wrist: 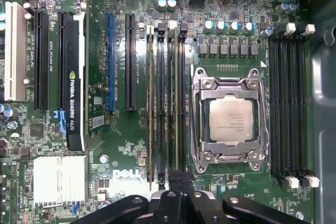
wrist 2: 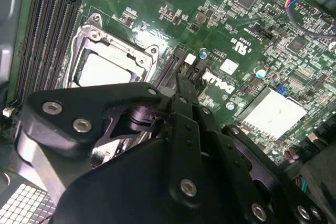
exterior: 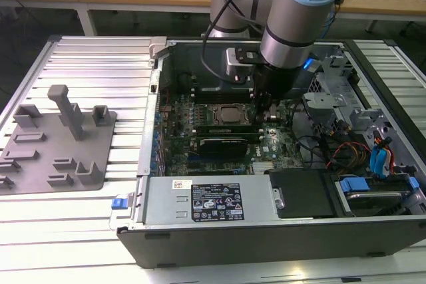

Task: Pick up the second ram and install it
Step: 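Press down the second ram until it locks into place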

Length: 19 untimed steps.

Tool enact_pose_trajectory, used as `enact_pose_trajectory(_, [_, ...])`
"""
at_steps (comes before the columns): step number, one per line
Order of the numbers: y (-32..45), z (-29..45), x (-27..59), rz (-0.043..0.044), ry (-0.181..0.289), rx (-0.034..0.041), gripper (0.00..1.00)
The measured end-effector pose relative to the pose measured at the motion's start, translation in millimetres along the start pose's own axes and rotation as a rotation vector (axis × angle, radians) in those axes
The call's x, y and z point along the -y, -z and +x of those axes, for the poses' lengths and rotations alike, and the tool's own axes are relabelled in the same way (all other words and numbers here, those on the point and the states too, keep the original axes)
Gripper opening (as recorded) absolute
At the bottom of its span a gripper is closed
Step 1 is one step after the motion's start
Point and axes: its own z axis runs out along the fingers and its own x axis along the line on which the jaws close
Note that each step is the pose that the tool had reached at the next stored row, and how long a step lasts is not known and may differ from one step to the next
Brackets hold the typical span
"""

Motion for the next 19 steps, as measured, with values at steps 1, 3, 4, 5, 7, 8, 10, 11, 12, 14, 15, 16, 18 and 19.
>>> enact_pose_trajectory(1, [-0.5, -0.1, 0.1, 0.0001, 0.000, 0.0000, 0.08])
enact_pose_trajectory(3, [-0.6, -0.1, 0.1, 0.0000, 0.000, -0.0002, 0.08])
enact_pose_trajectory(4, [-1.0, -0.2, 0.1, 0.0000, 0.000, 0.0002, 0.08])
enact_pose_trajectory(5, [-2.0, -0.1, 0.2, 0.0001, 0.000, 0.0003, 0.08])
enact_pose_trajectory(7, [-2.2, 0.0, 0.2, 0.0000, 0.000, -0.0002, 0.08])
enact_pose_trajectory(8, [-2.4, 0.0, 0.1, 0.0000, 0.000, 0.0000, 0.08])
enact_pose_trajectory(10, [-3.7, 0.1, 0.2, 0.0001, 0.000, 0.0001, 0.08])
enact_pose_trajectory(11, [-3.8, 0.1, 0.2, 0.0000, 0.000, -0.0001, 0.08])
enact_pose_trajectory(12, [-5.7, 0.2, 0.3, 0.0001, 0.000, 0.0001, 0.08])
enact_pose_trajectory(14, [-5.7, 0.2, 0.3, 0.0000, 0.000, -0.0001, 0.08])
enact_pose_trajectory(15, [-5.7, 0.2, 0.3, 0.0000, 0.000, -0.0001, 0.08])
enact_pose_trajectory(16, [-6.6, 0.2, 0.3, 0.0001, 0.000, 0.0003, 0.08])
enact_pose_trajectory(18, [-7.4, 0.4, 0.4, 0.0000, 0.000, -0.0003, 0.08])
enact_pose_trajectory(19, [-7.4, 0.4, 0.3, -0.0001, 0.000, -0.0003, 0.08])
